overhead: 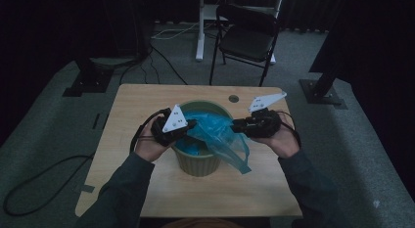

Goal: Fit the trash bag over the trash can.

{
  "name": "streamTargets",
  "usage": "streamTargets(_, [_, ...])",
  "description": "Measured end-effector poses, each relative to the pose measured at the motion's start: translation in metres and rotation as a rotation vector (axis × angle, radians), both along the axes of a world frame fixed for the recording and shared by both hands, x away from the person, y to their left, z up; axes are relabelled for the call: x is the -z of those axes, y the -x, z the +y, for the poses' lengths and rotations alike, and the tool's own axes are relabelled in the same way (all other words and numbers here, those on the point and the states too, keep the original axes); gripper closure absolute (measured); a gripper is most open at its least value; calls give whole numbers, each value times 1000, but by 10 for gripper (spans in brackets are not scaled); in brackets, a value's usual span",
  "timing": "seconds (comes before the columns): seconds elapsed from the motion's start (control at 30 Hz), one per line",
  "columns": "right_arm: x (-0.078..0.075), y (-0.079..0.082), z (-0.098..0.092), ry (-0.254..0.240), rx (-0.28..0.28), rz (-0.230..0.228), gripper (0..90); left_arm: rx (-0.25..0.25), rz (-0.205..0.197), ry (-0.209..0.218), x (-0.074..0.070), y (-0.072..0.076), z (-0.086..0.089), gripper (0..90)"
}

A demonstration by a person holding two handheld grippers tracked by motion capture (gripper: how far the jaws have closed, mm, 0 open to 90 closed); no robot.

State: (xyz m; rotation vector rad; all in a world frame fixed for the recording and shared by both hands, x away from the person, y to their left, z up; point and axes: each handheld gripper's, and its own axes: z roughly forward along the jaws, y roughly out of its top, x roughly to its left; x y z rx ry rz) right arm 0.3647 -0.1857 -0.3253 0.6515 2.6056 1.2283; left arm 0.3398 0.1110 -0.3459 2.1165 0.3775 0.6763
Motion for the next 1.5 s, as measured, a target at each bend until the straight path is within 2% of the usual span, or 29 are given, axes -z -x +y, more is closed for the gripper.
streamTargets(0.03, [2, -3, 4, -2, 2, 2, 647, -1, -2, 3, 0, 0, 0, 893])
streamTargets(0.2, [2, -8, 12, 2, 4, 8, 637, -5, -1, 22, 0, 1, 2, 893])
streamTargets(0.37, [5, -7, 18, 31, -25, 16, 877, -20, -3, 19, 1, 0, 5, 894])
streamTargets(0.47, [6, -2, 17, 44, -45, 8, 900, -32, 2, 23, 1, -1, 9, 894])
streamTargets(0.63, [8, 4, 13, 51, -61, 13, 900, -48, 14, 38, 3, -3, 17, 894])
streamTargets(0.77, [11, 9, 10, 48, -77, 20, 895, -57, 16, 28, 6, -3, 18, 894])
streamTargets(0.87, [12, 11, 9, 48, -103, 28, 783, -64, 19, 34, 7, -4, 20, 894])
streamTargets(0.97, [9, 13, 6, 23, -106, 14, 722, -65, 17, 37, 6, -3, 22, 894])
streamTargets(1.07, [3, 13, 3, 5, -100, 0, 719, -67, 15, 40, 6, -3, 22, 894])
streamTargets(1.13, [1, 13, 1, -2, -83, -11, 753, -68, 13, 41, 6, -3, 22, 894])
streamTargets(1.23, [2, 12, -2, 11, -70, -9, 829, -71, 12, 43, 6, -3, 23, 893])
streamTargets(1.3, [5, 12, -2, 29, -62, -4, 838, -71, 13, 48, 6, -3, 24, 893])
streamTargets(1.4, [8, 12, -2, 50, -51, -14, 800, -71, 14, 48, 5, -3, 25, 893])
streamTargets(1.5, [11, 11, -2, 66, -46, -31, 720, -73, 15, 50, 5, -3, 25, 893])
